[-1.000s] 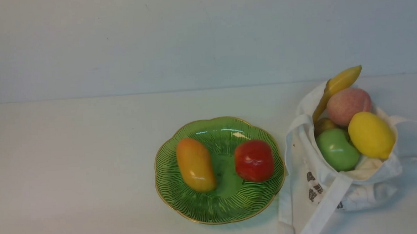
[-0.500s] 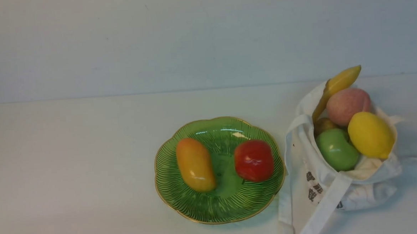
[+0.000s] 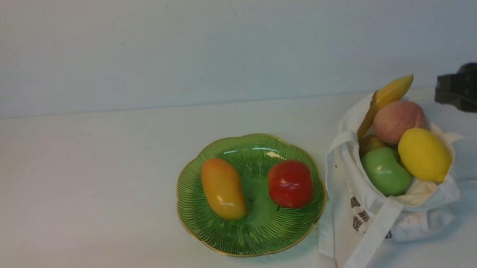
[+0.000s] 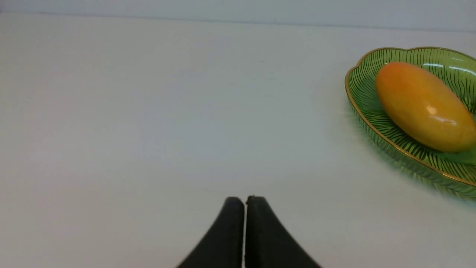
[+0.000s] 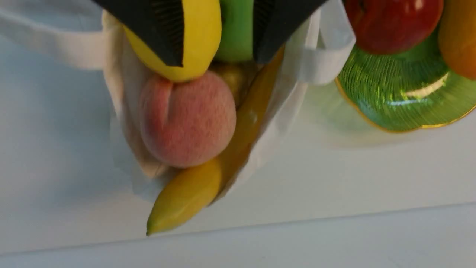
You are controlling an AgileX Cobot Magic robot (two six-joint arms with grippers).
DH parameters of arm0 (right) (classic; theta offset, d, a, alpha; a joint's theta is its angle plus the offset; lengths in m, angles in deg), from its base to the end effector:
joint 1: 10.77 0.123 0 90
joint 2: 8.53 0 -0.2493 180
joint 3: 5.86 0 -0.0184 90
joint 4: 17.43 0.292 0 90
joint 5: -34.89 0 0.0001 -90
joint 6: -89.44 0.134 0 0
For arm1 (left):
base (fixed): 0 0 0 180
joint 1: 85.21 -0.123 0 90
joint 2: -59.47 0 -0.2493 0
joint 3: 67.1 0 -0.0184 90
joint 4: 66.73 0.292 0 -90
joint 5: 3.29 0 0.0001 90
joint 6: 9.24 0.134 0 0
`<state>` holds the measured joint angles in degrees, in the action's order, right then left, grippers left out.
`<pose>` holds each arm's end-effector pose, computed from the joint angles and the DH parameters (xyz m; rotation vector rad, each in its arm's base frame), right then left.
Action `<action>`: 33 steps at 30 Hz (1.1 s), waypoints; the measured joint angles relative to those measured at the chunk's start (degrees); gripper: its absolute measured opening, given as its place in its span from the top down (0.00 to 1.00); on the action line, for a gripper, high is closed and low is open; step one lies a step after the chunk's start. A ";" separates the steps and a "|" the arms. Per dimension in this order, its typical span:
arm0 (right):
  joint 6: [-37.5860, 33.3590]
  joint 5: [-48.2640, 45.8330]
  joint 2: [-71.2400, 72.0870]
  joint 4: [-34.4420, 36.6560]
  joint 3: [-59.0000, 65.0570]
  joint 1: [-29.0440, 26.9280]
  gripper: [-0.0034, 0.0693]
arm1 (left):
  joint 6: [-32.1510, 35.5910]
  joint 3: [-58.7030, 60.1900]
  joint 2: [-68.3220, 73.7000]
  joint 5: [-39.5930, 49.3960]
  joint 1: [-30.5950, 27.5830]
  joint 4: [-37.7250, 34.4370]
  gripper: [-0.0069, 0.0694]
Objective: Take the fruit out of the cloth bag on the white table and place them on a plate.
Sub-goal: 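Reach into the bag and grasp the banana with the right gripper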
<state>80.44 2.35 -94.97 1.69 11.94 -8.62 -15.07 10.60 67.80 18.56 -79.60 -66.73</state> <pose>0.3636 0.0373 0.2240 0.0199 2.3647 0.2890 0.1700 -0.0167 0.1565 -0.0036 1.8851 -0.1368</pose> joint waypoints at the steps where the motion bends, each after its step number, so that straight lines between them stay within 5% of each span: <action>1: 0.07 0.45 -2.24 -0.14 -1.96 0.00 0.52 | 0.00 0.00 0.00 0.00 0.00 0.00 0.92; 6: 4.94 2.00 -14.30 -0.39 -12.45 0.00 0.31 | 0.00 0.00 0.00 0.00 0.00 0.00 0.92; 9: 9.70 2.15 -20.28 -0.39 -17.38 0.00 0.27 | 0.00 0.00 0.00 0.00 0.00 0.00 0.92; 33: 30.99 5.15 -34.80 -14.97 -25.81 0.00 0.26 | 0.00 0.00 0.00 0.00 0.00 0.00 0.92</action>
<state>111.42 7.51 -129.77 -13.28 -13.87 -8.62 -15.07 10.60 67.80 18.56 -79.60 -66.73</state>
